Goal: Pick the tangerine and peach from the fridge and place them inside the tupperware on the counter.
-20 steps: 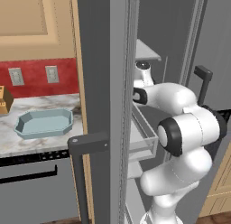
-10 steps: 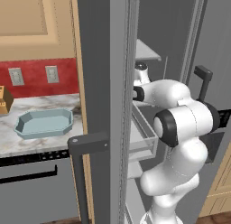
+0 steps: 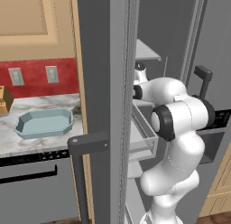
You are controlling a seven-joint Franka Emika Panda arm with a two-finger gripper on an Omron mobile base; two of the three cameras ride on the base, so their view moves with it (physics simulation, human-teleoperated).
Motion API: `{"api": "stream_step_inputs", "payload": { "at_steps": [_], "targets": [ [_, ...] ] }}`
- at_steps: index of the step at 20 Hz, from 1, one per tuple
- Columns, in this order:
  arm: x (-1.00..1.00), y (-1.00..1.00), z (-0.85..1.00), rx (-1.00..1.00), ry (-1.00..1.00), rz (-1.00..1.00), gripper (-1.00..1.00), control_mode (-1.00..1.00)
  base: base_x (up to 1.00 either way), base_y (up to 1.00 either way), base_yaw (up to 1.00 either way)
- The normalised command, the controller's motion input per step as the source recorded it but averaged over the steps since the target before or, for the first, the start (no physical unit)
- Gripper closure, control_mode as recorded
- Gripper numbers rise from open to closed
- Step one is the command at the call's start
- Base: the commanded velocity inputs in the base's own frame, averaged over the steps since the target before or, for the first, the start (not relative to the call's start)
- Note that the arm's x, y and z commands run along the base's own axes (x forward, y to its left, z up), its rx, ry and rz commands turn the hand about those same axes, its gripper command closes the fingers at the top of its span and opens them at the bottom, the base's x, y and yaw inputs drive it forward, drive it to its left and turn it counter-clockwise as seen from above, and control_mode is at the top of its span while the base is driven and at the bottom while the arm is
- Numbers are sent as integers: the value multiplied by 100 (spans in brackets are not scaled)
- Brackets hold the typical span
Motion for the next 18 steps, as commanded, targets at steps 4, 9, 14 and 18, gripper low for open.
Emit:
{"api": "stream_step_inputs", "payload": {
  "at_steps": [4, 9, 14, 18],
  "targets": [
    [17, 0, -8, 0, 0, 0, -100, -100, 0, 0, 0],
    [18, 0, -9, 0, 0, 0, -100, -100, 0, 0, 0],
    [19, 0, -9, 0, 0, 0, -100, -100, 0, 0, 0],
    [19, 0, -10, 0, 0, 0, -100, -100, 0, 0, 0]
  ]
}}
